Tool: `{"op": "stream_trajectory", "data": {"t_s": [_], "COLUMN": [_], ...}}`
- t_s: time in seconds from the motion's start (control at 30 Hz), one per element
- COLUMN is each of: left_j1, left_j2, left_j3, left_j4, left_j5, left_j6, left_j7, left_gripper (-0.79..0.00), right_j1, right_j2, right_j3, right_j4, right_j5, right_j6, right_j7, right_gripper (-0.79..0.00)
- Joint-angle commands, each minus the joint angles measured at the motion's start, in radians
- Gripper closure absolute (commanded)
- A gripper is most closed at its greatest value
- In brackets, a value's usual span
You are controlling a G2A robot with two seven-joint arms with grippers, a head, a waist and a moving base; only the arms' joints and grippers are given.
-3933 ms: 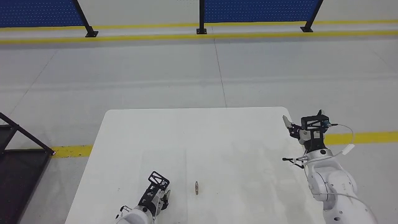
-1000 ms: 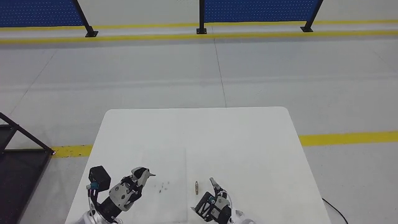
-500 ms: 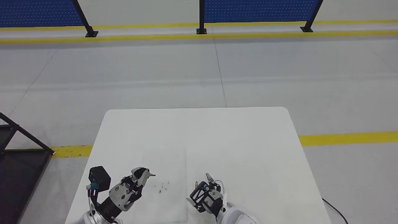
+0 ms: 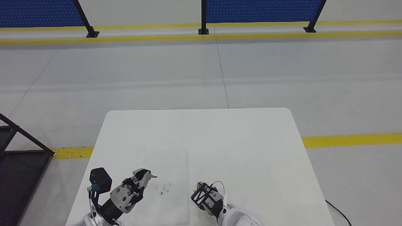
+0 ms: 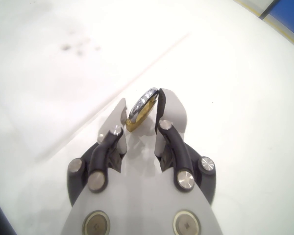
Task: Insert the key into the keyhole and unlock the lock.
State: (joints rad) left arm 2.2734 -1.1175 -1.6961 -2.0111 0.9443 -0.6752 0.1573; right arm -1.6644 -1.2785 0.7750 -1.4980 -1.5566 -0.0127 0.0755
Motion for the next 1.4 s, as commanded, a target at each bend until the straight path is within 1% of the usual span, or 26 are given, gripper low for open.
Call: {"op": "stream_trajectory", "data": {"t_s": [0.0, 0.13, 0.3, 0.33, 0.4, 0.6, 0.67, 0.73, 0.77, 0.83, 0.93, 1.03, 1.13, 1.37], "left_j1": [0.0, 0.0, 0.0, 0.0, 0.0, -0.005, -0.023, -0.041, -0.053, -0.083, -0.142, -0.193, -0.239, -0.244], "left_j2": [0.0, 0.0, 0.0, 0.0, 0.0, 0.0, -0.001, -0.005, -0.006, -0.007, -0.009, -0.013, -0.017, -0.017], "left_j3": [0.0, 0.0, 0.0, 0.0, 0.0, 0.005, 0.022, 0.037, 0.046, 0.08, 0.126, 0.176, 0.215, 0.218], "left_j4": [0.0, 0.0, 0.0, 0.0, 0.0, -0.001, 0.001, 0.013, 0.013, 0.026, 0.043, 0.061, 0.092, 0.094], "left_j5": [0.0, 0.0, 0.0, 0.0, 0.0, -0.005, -0.036, -0.091, -0.097, -0.154, -0.236, -0.324, -0.403, -0.407], "left_j6": [0.0, 0.0, 0.0, 0.0, 0.0, 0.001, -0.004, 0.001, 0.008, -0.015, -0.029, -0.048, -0.081, -0.082], "left_j7": [0.0, 0.0, 0.0, 0.0, 0.0, -0.003, -0.002, 0.031, 0.03, 0.019, -0.011, -0.016, -0.013, -0.015], "left_gripper": [0.0, 0.0, 0.0, 0.0, 0.0, 0.0, 0.0, 0.0, 0.0, 0.0, 0.0, 0.0, 0.0, 0.0], "right_j1": [0.001, -0.005, -0.041, -0.054, -0.074, -0.158, -0.176, -0.188, -0.19, -0.194, -0.191, -0.189, -0.189, -0.189], "right_j2": [0.0, 0.003, 0.017, 0.021, 0.032, 0.063, 0.069, 0.073, 0.074, 0.076, 0.079, 0.083, 0.083, 0.083], "right_j3": [-0.001, 0.006, 0.06, 0.072, 0.117, 0.231, 0.255, 0.27, 0.279, 0.289, 0.301, 0.307, 0.307, 0.307], "right_j4": [-0.001, -0.019, -0.094, -0.123, -0.163, -0.305, -0.333, -0.354, -0.359, -0.372, -0.379, -0.366, -0.366, -0.366], "right_j5": [-0.002, 0.0, 0.034, 0.063, 0.15, 0.216, 0.24, 0.276, 0.292, 0.34, 0.42, 0.539, 0.539, 0.539], "right_j6": [-0.002, -0.003, -0.002, -0.028, -0.122, -0.221, -0.26, -0.294, -0.308, -0.338, -0.419, -0.542, -0.542, -0.542], "right_j7": [-0.002, -0.016, -0.098, -0.133, -0.186, -0.387, -0.441, -0.479, -0.487, -0.504, -0.529, -0.522, -0.522, -0.522], "right_gripper": [0.0, 0.0, 0.0, 0.0, 0.0, 0.0, 0.0, 0.0, 0.0, 0.0, 0.0, 0.0, 0.0, 0.0]}}
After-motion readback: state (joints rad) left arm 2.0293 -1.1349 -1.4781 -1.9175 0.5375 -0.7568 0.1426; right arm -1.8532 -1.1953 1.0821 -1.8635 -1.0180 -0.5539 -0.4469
